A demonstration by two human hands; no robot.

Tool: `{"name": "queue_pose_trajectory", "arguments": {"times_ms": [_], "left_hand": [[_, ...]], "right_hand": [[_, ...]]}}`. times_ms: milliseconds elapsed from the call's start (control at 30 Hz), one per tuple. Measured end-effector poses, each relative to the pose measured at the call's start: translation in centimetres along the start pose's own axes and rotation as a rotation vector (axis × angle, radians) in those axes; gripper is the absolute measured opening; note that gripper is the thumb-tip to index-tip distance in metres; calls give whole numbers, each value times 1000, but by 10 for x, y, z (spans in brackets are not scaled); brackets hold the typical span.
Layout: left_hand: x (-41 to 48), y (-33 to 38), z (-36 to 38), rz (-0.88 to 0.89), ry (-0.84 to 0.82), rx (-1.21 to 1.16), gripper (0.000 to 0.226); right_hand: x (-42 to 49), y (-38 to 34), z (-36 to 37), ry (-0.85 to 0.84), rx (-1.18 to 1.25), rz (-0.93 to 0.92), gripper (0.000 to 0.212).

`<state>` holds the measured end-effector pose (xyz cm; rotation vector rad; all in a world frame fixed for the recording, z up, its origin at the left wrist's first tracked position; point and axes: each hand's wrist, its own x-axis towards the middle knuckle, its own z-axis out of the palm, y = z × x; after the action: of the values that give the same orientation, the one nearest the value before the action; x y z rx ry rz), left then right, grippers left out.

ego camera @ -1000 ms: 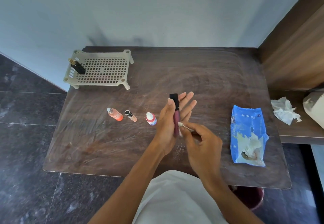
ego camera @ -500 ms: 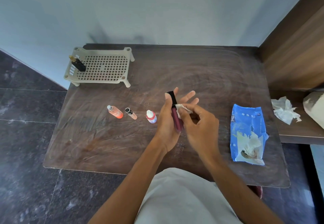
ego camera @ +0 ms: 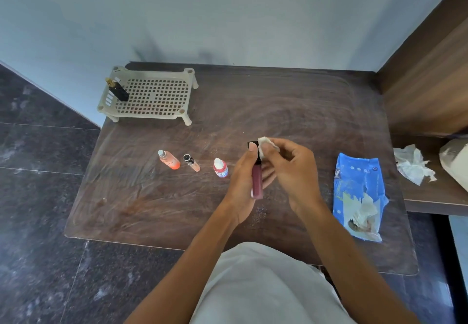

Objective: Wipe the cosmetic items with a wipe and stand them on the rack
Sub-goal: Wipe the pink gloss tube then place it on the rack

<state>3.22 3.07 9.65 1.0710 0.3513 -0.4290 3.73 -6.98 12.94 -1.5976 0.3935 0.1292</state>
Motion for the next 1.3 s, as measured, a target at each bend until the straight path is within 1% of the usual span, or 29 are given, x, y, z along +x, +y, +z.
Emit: {"name": "queue_pose_trajectory", "arguments": {"times_ms": [100,200,267,333,400,467,567,600,700,800,867,967,1067,1133,1200,1300], "left_hand": [[1,9,-8,62,17,-6,52],[4,26,-23,173,48,-26,37],[7,37,-35,233,72,-16,30],[10,49,-46,265,79,-5,26],[13,61,-56,296,73,34,25],[17,74,-66,311,67,70,25],[23,96,-82,315,36,112,24],[25,104,-88,320,25,119,25],[35,125,-114,346,-7,144,27],[48,143,-144,373,-21,248,34],[56,156,-163,403,46,338,36],[72,173,-196,484,262,396,35],[91,179,-234,536,484,544,28],[104,181,-257,512,560,611,29],[118,182,-274,451,581,644,38],[136,183,-291,381,600,684,49]], "right_hand": [[7,-5,-1,-17,297,96,15],[8,-4,-2,-75,522,216,18],[8,-5,3,-136,604,272,20],[10,-9,14,-183,603,305,19],[13,-16,29,-229,472,286,28],[18,-23,46,-289,243,207,28],[28,-32,75,-344,-175,-37,21],[33,-34,84,-362,-287,-133,23],[51,-39,114,-400,-460,-338,23],[71,-42,145,-383,-561,-428,18],[87,-42,167,-359,-577,-436,16],[114,-40,206,-306,-614,-462,17],[142,-33,249,-280,-594,-452,16],[160,-28,278,-280,-565,-485,11],[178,-22,304,-280,-585,-529,8],[203,-12,335,-283,-639,-511,10]]}}
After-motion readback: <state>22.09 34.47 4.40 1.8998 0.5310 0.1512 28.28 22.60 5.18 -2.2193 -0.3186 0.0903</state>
